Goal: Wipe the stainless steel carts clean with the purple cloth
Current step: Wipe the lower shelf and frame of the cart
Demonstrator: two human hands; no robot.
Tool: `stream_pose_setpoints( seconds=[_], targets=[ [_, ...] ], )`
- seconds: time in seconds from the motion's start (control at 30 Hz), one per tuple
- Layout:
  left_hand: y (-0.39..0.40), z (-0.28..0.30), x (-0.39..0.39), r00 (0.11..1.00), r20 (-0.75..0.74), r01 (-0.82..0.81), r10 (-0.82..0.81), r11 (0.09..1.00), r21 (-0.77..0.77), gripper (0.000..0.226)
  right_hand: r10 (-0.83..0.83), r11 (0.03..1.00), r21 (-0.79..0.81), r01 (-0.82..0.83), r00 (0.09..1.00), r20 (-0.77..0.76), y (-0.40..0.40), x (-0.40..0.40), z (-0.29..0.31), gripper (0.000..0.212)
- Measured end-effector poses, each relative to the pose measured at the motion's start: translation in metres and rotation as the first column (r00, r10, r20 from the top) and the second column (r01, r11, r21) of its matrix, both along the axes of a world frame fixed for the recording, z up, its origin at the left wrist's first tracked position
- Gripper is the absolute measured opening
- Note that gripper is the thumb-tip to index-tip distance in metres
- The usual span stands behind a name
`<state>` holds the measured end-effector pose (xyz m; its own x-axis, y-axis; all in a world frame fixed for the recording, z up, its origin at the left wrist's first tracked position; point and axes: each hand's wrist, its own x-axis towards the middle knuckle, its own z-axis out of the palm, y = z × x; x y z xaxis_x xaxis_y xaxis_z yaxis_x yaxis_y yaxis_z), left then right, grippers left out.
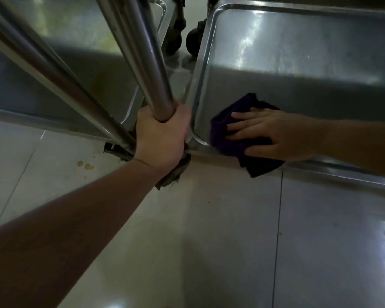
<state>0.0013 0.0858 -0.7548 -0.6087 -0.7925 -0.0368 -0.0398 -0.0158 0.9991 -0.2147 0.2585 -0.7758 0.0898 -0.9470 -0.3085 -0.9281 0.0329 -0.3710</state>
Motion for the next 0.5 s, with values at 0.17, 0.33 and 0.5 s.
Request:
stream_pose_setpoints(
  seconds=[0.17,0.33,0.5],
  targets=[
    [-0.002,-0.002,0.001,1.000,0.000,-0.016,0.016,1.000,0.010,0.027,-0.510,0.858,-0.130,0.497,0.854,-0.099,-0.046,-0.010,-0.022,0.071],
    [-0.002,-0.003,-0.002,0.999,-0.021,-0.029,0.029,0.999,-0.032,0.025,-0.764,0.645,-0.115,0.756,0.639,-0.084,-0.139,0.029,-0.027,0.071],
    [-0.007,-0.002,0.000,1.000,0.005,0.024,-0.023,0.999,-0.038,0.025,-0.554,0.824,-0.150,0.547,0.832,-0.010,-0.128,0.089,-0.028,0.071]
  ],
)
